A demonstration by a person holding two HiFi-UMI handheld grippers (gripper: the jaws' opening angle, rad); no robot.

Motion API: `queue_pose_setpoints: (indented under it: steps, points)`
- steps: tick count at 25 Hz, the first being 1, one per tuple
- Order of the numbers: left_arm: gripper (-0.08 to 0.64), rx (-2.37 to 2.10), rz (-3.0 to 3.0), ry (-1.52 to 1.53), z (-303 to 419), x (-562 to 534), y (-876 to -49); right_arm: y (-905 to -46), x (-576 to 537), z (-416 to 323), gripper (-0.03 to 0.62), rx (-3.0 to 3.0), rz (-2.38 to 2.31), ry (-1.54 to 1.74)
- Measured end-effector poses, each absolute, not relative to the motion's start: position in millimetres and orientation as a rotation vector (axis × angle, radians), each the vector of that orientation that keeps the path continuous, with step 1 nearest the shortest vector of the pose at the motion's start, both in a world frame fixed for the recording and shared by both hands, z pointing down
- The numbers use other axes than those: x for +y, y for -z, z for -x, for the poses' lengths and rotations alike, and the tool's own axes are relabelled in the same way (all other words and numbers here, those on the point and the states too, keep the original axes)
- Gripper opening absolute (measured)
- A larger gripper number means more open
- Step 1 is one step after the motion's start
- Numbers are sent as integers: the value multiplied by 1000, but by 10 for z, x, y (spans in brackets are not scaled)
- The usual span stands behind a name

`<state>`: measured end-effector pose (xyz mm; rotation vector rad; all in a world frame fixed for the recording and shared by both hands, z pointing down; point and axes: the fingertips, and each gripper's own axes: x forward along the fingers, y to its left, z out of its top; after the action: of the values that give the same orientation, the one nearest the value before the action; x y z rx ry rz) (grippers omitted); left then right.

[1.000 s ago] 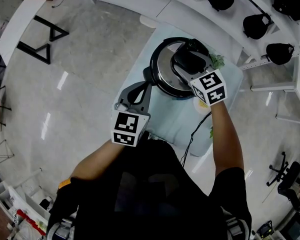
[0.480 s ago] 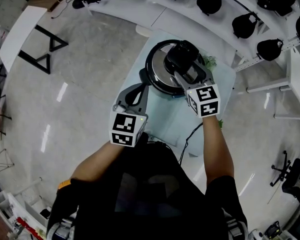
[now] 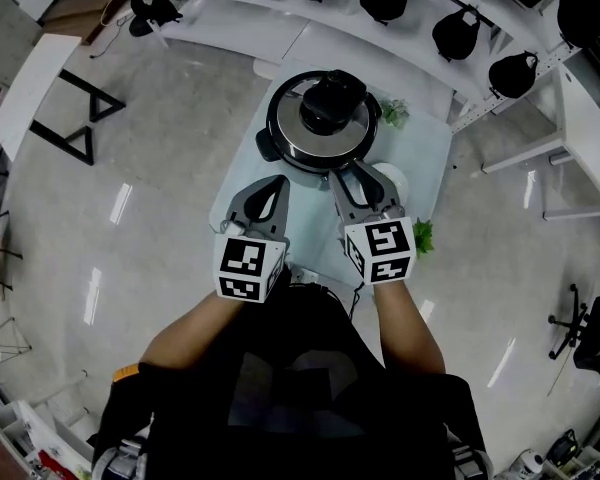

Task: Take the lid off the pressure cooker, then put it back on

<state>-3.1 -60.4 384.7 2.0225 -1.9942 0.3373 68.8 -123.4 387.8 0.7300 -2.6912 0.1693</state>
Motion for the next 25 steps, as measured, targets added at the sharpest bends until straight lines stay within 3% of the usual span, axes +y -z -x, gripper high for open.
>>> queue_pose_setpoints:
  steps: [8,25]
  points:
    - [8,-1963,-2003,-372,-227,-231,-4050,-3969,-697,-918,19,-2754,-736,-246]
    - [8,-1880,-2172,-358,-55,232,-3796,-3766,44,-749,17,-2717,-854,-276]
